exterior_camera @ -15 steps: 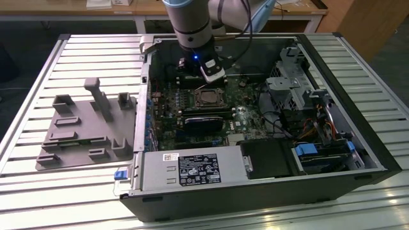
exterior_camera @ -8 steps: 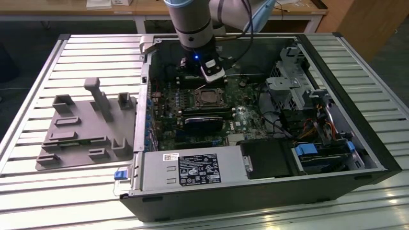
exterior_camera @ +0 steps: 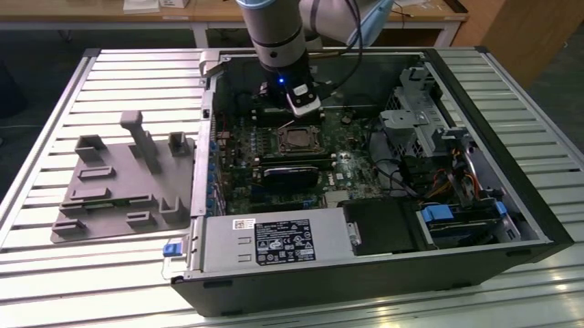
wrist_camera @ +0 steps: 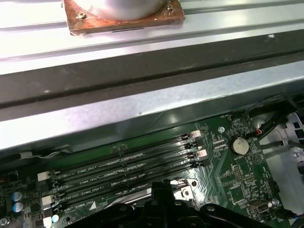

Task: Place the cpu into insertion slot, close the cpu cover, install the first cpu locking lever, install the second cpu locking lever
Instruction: 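Install the first cpu locking lever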

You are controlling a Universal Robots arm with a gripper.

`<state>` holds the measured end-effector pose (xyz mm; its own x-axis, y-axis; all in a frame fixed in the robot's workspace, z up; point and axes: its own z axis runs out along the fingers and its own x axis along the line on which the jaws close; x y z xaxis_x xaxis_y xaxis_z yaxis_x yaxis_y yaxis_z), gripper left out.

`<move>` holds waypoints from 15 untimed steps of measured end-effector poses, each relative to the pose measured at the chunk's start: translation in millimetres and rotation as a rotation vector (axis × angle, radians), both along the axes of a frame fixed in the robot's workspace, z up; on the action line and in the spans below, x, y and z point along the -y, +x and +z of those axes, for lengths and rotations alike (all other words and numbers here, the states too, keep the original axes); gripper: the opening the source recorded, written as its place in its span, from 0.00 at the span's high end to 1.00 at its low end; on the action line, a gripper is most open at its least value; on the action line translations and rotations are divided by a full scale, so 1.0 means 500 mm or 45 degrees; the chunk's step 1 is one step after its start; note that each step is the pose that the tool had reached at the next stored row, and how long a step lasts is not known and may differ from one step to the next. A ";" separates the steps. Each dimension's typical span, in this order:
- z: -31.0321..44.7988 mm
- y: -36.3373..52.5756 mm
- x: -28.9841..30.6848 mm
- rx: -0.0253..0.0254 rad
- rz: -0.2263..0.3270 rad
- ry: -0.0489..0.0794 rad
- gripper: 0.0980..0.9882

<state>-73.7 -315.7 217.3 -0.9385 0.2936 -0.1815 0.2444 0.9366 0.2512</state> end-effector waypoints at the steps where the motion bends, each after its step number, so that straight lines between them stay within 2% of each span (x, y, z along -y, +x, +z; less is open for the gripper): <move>1: -0.001 0.000 -0.001 0.0000 -0.005 -0.002 1.00; 9: -0.005 0.005 -0.017 0.0001 -0.033 -0.013 1.00; 15: -0.010 0.008 -0.021 -0.0001 -0.052 -0.013 1.00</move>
